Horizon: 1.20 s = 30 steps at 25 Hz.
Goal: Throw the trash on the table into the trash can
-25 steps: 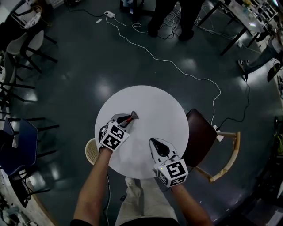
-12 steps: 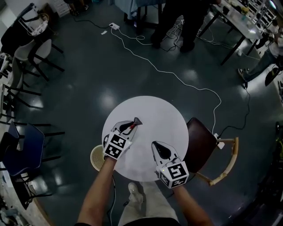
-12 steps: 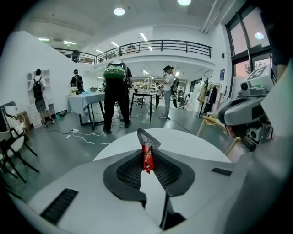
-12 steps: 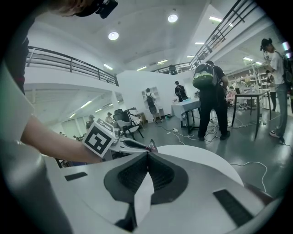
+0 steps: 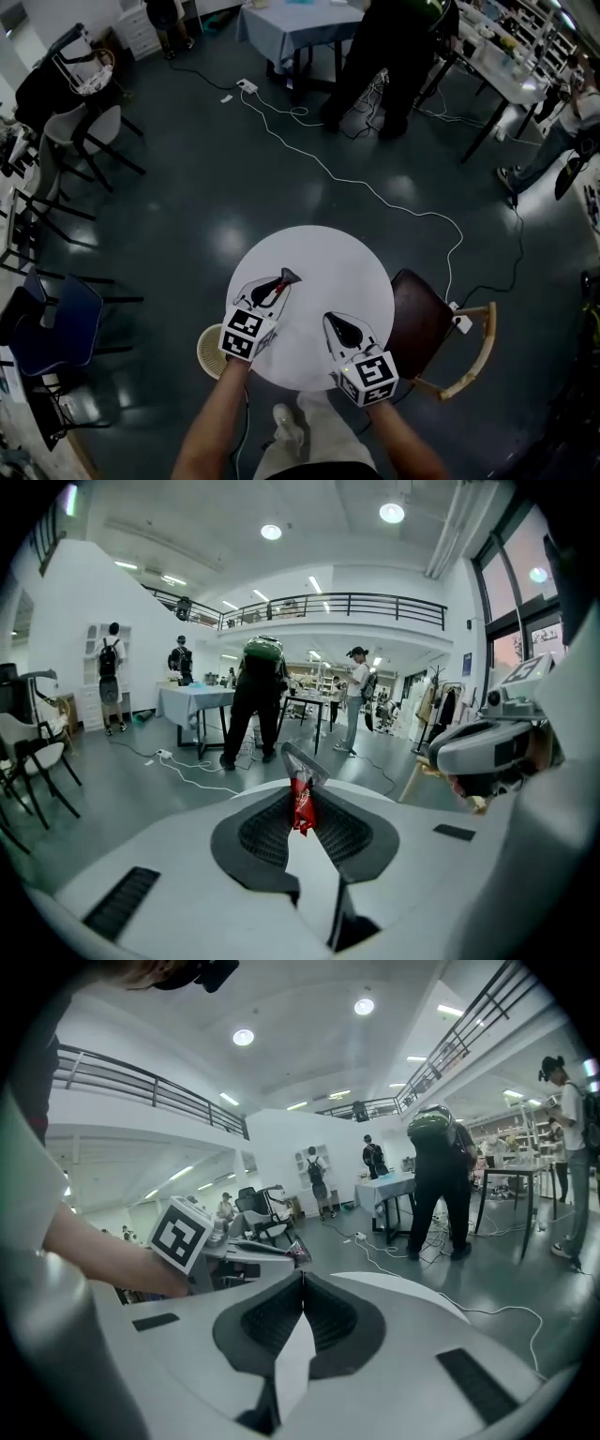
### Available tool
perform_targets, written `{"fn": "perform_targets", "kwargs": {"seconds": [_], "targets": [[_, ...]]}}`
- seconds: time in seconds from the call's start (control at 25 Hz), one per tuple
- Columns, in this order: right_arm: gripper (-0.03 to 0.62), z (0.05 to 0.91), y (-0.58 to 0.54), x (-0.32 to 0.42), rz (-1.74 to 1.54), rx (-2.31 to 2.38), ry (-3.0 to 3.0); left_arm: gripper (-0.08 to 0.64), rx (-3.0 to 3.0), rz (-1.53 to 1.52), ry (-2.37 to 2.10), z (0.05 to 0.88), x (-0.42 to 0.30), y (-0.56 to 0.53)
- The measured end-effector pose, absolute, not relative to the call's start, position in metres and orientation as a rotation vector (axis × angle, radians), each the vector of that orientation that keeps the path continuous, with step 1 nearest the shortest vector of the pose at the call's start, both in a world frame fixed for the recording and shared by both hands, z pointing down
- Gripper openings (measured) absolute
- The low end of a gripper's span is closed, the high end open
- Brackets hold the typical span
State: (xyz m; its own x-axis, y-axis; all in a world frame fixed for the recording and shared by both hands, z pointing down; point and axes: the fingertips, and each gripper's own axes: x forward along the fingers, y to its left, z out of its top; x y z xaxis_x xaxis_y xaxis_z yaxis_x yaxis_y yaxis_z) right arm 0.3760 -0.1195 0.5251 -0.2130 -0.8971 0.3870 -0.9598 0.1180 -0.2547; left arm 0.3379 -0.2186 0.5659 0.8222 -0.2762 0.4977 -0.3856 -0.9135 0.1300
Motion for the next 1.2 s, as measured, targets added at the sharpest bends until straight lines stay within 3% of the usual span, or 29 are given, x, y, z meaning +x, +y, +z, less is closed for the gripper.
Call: {"fn": "perform_targets", "kwargs": {"seconds": [1.2], "targets": [[0.018, 0.393, -0.130, 0.209, 0.430, 1.458, -2.577, 0.074, 2.725, 0.461, -0.903, 0.420, 0.171, -0.144]]}}
